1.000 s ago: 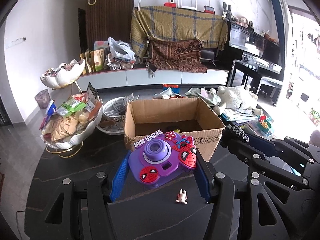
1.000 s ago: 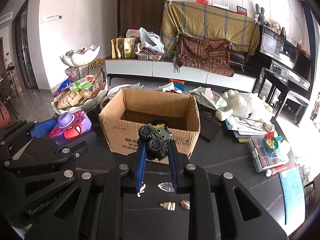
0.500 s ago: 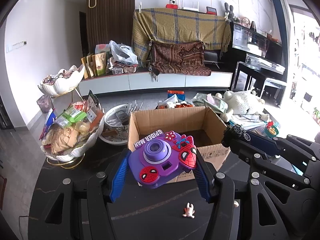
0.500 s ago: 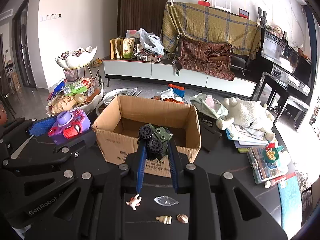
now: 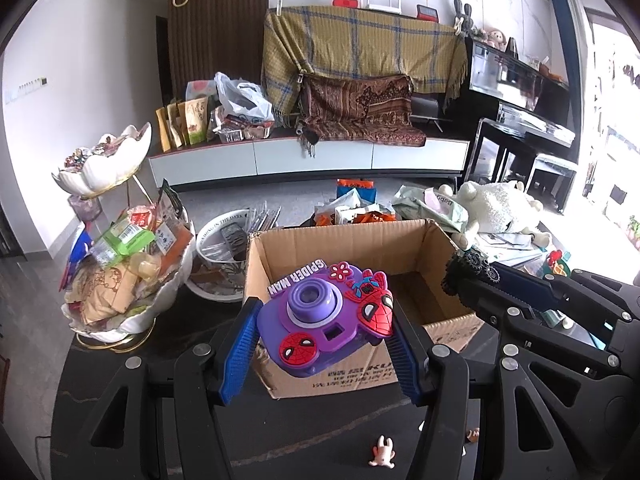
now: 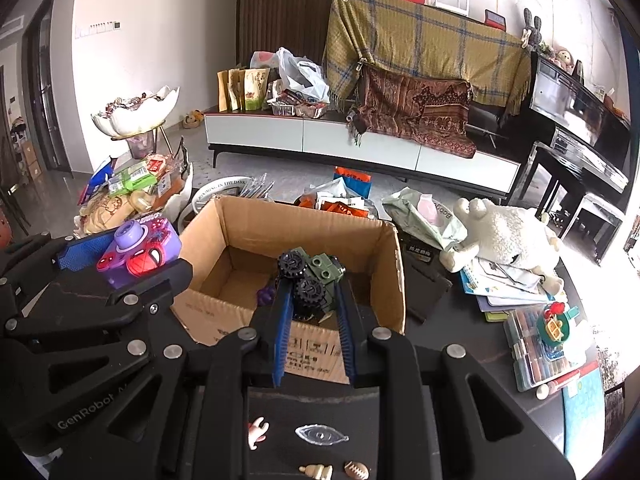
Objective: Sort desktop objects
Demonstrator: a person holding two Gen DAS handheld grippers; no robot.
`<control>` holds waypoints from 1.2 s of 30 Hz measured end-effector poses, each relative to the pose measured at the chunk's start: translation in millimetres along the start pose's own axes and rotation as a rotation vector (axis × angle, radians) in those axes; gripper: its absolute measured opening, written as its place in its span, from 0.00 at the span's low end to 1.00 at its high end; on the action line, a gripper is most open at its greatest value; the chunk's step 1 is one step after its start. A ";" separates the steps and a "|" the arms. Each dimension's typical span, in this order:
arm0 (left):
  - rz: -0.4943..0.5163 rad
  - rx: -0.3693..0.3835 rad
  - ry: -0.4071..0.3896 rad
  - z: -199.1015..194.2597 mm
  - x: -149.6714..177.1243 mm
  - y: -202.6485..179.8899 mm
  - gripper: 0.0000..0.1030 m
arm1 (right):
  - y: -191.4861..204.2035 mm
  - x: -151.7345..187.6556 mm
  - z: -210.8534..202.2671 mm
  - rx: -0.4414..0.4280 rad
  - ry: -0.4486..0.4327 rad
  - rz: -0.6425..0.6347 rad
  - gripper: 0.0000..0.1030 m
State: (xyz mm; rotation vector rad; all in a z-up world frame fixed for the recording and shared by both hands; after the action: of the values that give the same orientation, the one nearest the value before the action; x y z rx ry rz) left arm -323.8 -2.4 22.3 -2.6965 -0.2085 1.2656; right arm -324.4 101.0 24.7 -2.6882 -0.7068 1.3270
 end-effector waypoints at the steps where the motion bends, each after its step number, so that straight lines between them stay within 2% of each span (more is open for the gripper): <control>1: 0.001 -0.002 0.000 2.5 -0.3 -0.2 0.55 | -1.1 -0.2 3.5 0.000 0.002 0.000 0.19; 7: 0.001 -0.005 0.004 19.6 -6.6 -1.6 0.54 | -6.2 -2.6 19.7 -0.005 0.006 0.006 0.19; 11: 0.003 -0.007 -0.003 33.0 -12.7 -2.8 0.57 | -12.1 -6.8 31.1 -0.006 0.005 0.016 0.20; 14: -0.018 0.023 0.051 39.8 -10.8 -1.1 0.57 | -19.0 -5.5 41.0 -0.010 0.033 0.038 0.22; 16: -0.028 0.041 0.083 41.8 -9.5 0.0 0.59 | -21.8 -3.3 42.9 -0.002 0.039 0.052 0.30; 19: -0.016 0.055 0.076 35.5 -7.9 -2.0 0.62 | -26.6 0.8 42.2 0.001 0.052 0.076 0.39; 28: 0.053 0.017 -0.017 1.7 -13.8 -12.7 0.63 | -27.9 -0.5 9.7 0.056 0.022 0.050 0.39; 36: 0.014 0.040 0.003 -18.7 -10.7 -9.9 0.63 | -26.5 -4.7 -14.1 0.074 0.002 0.039 0.39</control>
State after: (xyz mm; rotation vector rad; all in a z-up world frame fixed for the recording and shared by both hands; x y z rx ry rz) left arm -316.7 3.7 44.1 -2.6702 -0.1621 1.2560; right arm -326.0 124.7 43.7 -2.6578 -0.5966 1.3318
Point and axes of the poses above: each gripper's, at about its wrist camera, not at the fingertips, and z roughly the way its jaws point, y to its left, x to its underside, the point moved 7 cm from there along z, roughly the way its jaws point, and after that the axes turned 15 degrees about -z, right-handed, at the moved point
